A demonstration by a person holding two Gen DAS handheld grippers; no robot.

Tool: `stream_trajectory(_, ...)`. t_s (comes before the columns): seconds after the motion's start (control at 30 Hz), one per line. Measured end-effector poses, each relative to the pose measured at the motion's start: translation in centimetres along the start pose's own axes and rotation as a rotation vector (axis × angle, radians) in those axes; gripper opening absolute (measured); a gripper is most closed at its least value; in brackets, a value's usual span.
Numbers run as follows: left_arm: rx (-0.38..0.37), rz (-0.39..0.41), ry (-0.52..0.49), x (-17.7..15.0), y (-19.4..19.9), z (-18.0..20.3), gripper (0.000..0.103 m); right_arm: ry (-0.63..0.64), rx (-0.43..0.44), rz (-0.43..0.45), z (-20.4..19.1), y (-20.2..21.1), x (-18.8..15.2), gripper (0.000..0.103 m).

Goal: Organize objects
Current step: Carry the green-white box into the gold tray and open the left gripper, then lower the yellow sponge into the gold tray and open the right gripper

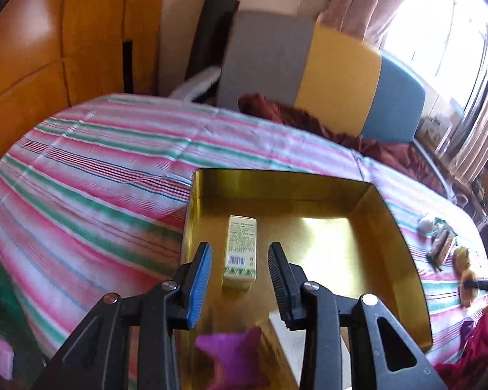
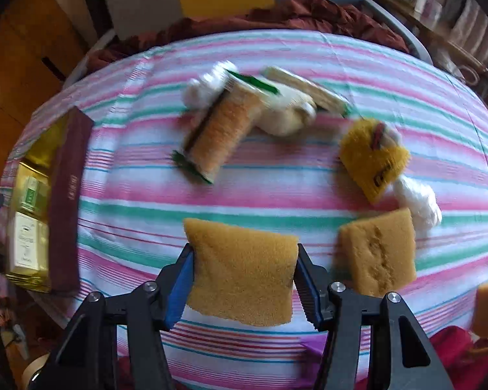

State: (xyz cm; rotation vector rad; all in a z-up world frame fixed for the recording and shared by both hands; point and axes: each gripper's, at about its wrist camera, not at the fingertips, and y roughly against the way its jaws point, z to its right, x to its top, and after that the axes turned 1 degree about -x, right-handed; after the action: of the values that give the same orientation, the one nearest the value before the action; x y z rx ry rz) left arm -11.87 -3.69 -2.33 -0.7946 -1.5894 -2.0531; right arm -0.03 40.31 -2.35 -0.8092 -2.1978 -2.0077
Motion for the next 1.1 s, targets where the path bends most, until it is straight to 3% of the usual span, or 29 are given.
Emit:
stream_trajectory(0.13, 0.006, 0.023, 0.01, -1.5, 2.2, -0.8, 0.036, 0.122, 0.174, 0.086, -8.5, 1.3, 3.0, 0.059)
stream_trajectory(0.27, -0.009, 0.034, 0.048, -2.7, 3.5, -1.7, 0.036, 0.202, 0.325, 0.086, -16.4, -0.6, 4.6, 0.061)
stream_trajectory(0.4, -0.003, 0.042, 0.069, -3.3, 4.1, -2.2, 0.036, 0.228, 0.396, 0.024, -23.3, -5.0, 6.0, 0.061)
stream_trajectory(0.57, 0.014, 0.058, 0.097, -3.7, 4.5, -3.1, 0.036, 0.285, 0.324, -0.07, -29.5, -11.0, 6.3, 0.061)
stream_trajectory(0.7, 0.017, 0.049, 0.116, -3.9, 4.2, -3.7, 0.036, 0.291, 0.281, -0.105, -31.4, -13.7, 6.3, 0.061)
stream_trajectory(0.8, 0.024, 0.039, 0.116, -4.1, 3.8, -3.7, 0.036, 0.286, 0.323, -0.148, -31.9, -14.9, 6.0, 0.065)
stream_trajectory(0.87, 0.035, 0.031, 0.113, -4.2, 3.6, -3.6, 0.036, 0.264, 0.397, -0.168, -31.8, -15.1, 5.8, 0.078)
stream_trajectory(0.93, 0.048, 0.03, 0.11, -4.3, 3.6, -3.5, 0.036, 0.246, 0.415, -0.136, -31.3, -14.6, 5.6, 0.096)
stream_trajectory(1.1, 0.071, 0.056, 0.078, -4.2, 4.1, -2.5, 0.036, 0.242, 0.411, -0.08, -29.2, -12.0, 4.8, 0.103)
